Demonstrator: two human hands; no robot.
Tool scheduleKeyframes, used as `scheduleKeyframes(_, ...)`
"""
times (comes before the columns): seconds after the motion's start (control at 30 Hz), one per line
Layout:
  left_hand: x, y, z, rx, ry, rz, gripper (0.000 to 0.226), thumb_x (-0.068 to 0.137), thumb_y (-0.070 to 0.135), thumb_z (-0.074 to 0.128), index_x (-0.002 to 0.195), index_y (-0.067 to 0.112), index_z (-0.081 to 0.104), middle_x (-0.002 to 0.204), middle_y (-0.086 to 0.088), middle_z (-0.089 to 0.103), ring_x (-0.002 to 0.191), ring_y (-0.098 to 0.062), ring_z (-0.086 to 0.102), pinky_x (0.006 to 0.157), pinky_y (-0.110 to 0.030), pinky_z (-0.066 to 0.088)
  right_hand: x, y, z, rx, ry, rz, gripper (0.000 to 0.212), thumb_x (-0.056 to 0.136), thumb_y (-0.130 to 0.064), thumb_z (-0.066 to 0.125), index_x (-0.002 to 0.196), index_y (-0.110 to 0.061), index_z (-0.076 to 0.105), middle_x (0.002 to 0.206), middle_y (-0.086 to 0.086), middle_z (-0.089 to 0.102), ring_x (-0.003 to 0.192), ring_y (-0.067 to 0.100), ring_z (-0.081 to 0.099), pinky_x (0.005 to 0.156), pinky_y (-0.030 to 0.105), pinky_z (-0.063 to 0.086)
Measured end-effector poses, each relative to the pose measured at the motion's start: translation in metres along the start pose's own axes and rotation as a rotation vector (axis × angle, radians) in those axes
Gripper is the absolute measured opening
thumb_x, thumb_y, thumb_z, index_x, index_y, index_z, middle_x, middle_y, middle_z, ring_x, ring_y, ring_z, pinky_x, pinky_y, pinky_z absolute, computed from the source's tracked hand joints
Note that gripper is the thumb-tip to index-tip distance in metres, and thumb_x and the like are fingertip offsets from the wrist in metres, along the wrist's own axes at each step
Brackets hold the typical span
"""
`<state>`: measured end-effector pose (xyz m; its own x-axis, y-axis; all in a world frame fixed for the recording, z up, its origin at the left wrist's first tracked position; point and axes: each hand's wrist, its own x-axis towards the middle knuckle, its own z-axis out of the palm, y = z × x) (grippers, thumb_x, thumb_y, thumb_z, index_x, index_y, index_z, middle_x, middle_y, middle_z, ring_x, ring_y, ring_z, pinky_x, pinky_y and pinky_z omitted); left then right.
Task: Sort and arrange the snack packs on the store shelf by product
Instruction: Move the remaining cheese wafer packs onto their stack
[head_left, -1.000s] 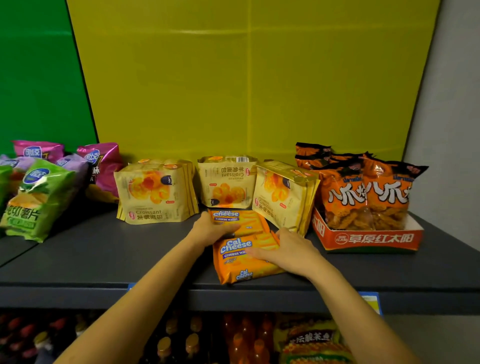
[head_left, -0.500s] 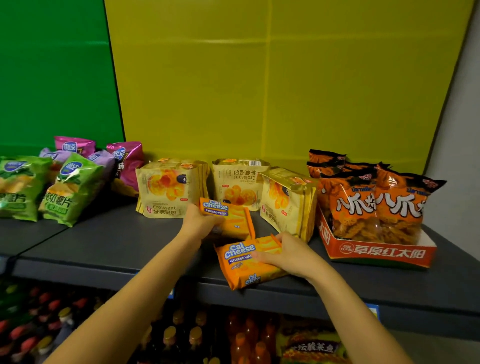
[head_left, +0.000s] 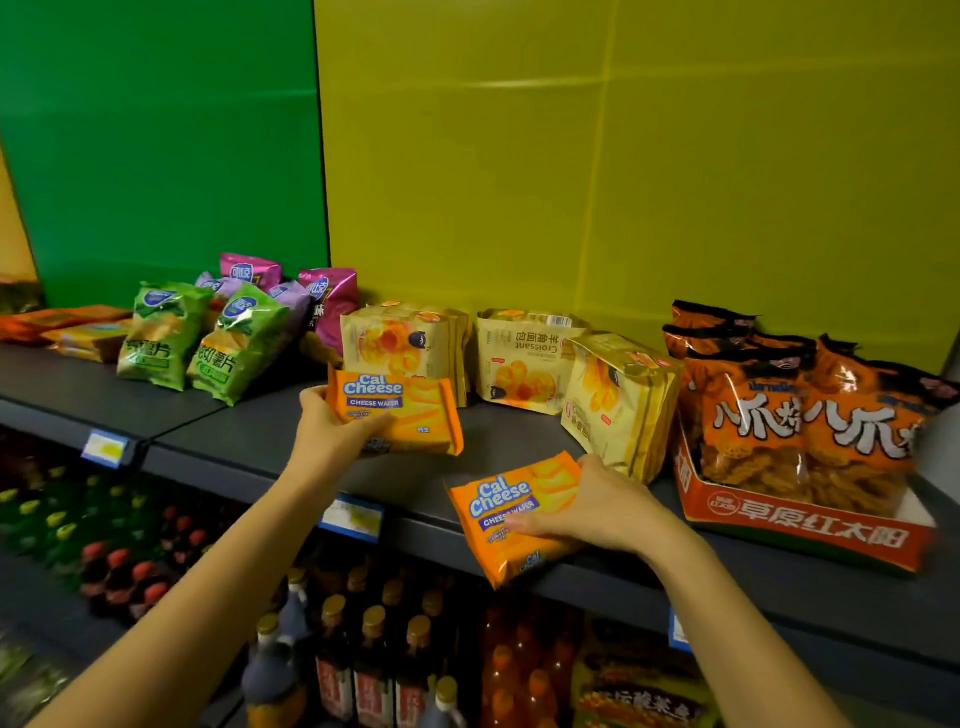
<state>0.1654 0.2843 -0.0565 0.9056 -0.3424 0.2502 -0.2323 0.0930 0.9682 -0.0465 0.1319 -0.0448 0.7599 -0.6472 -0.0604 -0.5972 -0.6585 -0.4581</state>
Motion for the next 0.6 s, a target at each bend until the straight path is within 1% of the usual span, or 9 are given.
scheduleKeyframes(0.07,-0.007,0.002,-0.011,-0.013,0.034,0.007,0.066,0.077,0.003,0.071,0.129,0.002,0.030,0.108,-0.007,0.052,0.094,-0.021,0.057,0.080,-0.041,0.052,0.002,-0.005,-0.002,0.010,-0.011,-0.020,0.118,0.055,-0.070,0.069,0.142,-0.006,0.023,0.143,0.007,0.042,0.128,0.025,0.044,0.103,0.036,0.040)
scheduleKeyframes(0.13,-0.013,0.002,-0.026,-0.032,0.054,0.018,0.065,0.079,0.003,0.069,0.131,0.002,0.029,0.101,-0.003,0.053,0.086,-0.016,0.057,0.070,-0.031,0.051,0.006,-0.007,-0.004,0.071,0.024,-0.050,0.105,0.060,-0.063,0.072,0.139,-0.009,0.028,0.140,0.006,0.044,0.125,0.023,0.046,0.100,0.034,0.040)
scheduleKeyframes(0.17,-0.016,0.001,-0.035,-0.034,0.069,0.017,0.066,0.079,0.003,0.069,0.131,0.003,0.029,0.102,-0.003,0.054,0.085,-0.016,0.057,0.068,-0.028,0.049,0.009,-0.009,-0.005,0.123,0.047,-0.074,0.097,0.063,-0.058,0.073,0.137,-0.011,0.031,0.138,0.005,0.046,0.122,0.022,0.048,0.099,0.033,0.041)
scheduleKeyframes(0.27,-0.022,-0.003,-0.068,-0.053,0.125,-0.027,0.069,0.078,0.006,0.071,0.133,0.004,0.030,0.115,-0.011,0.055,0.096,-0.025,0.059,0.072,-0.034,0.051,0.017,-0.017,-0.008,0.298,0.081,-0.143,0.073,0.073,-0.043,0.072,0.131,-0.014,0.039,0.122,-0.003,0.050,0.102,0.018,0.051,0.085,0.029,0.042)
scheduleKeyframes(0.3,-0.023,-0.005,-0.081,-0.062,0.140,-0.036,0.068,0.077,0.006,0.071,0.132,0.003,0.033,0.116,-0.013,0.056,0.097,-0.027,0.059,0.070,-0.033,0.052,0.021,-0.021,-0.010,0.342,0.099,-0.158,0.068,0.075,-0.041,0.071,0.130,-0.015,0.041,0.119,-0.001,0.053,0.101,0.019,0.053,0.082,0.030,0.043)
scheduleKeyframes(0.37,-0.026,-0.007,-0.108,-0.065,0.170,-0.057,0.064,0.076,0.007,0.072,0.130,0.002,0.038,0.117,-0.015,0.059,0.095,-0.027,0.062,0.064,-0.030,0.051,0.031,-0.033,-0.011,0.405,0.167,-0.187,0.065,0.073,-0.045,0.071,0.125,-0.014,0.047,0.117,0.007,0.061,0.102,0.024,0.059,0.084,0.033,0.047)
scheduleKeyframes(0.43,-0.029,-0.009,-0.138,-0.046,0.213,-0.063,0.063,0.075,0.008,0.073,0.128,0.001,0.040,0.116,-0.017,0.061,0.090,-0.026,0.064,0.062,-0.028,0.051,0.040,-0.051,-0.010,0.483,0.216,-0.217,0.071,0.069,-0.051,0.070,0.126,-0.014,0.049,0.118,0.010,0.062,0.104,0.028,0.060,0.089,0.038,0.049)
scheduleKeyframes(0.53,-0.032,-0.010,-0.184,-0.019,0.262,-0.070,0.068,0.071,0.015,0.078,0.128,0.001,0.043,0.118,-0.020,0.062,0.096,-0.031,0.065,0.064,-0.031,0.053,0.051,-0.089,0.001,0.598,0.225,-0.287,0.062,0.079,-0.038,0.068,0.130,-0.012,0.044,0.123,0.011,0.058,0.109,0.031,0.058,0.096,0.046,0.047)
scheduleKeyframes(0.6,-0.032,-0.013,-0.214,-0.003,0.284,-0.073,0.068,0.070,0.018,0.078,0.127,0.002,0.044,0.117,-0.019,0.062,0.094,-0.029,0.066,0.063,-0.030,0.054,0.057,-0.120,0.018,0.687,0.161,-0.316,0.054,0.081,-0.032,0.066,0.127,-0.011,0.046,0.121,0.012,0.060,0.104,0.027,0.059,0.088,0.040,0.049)
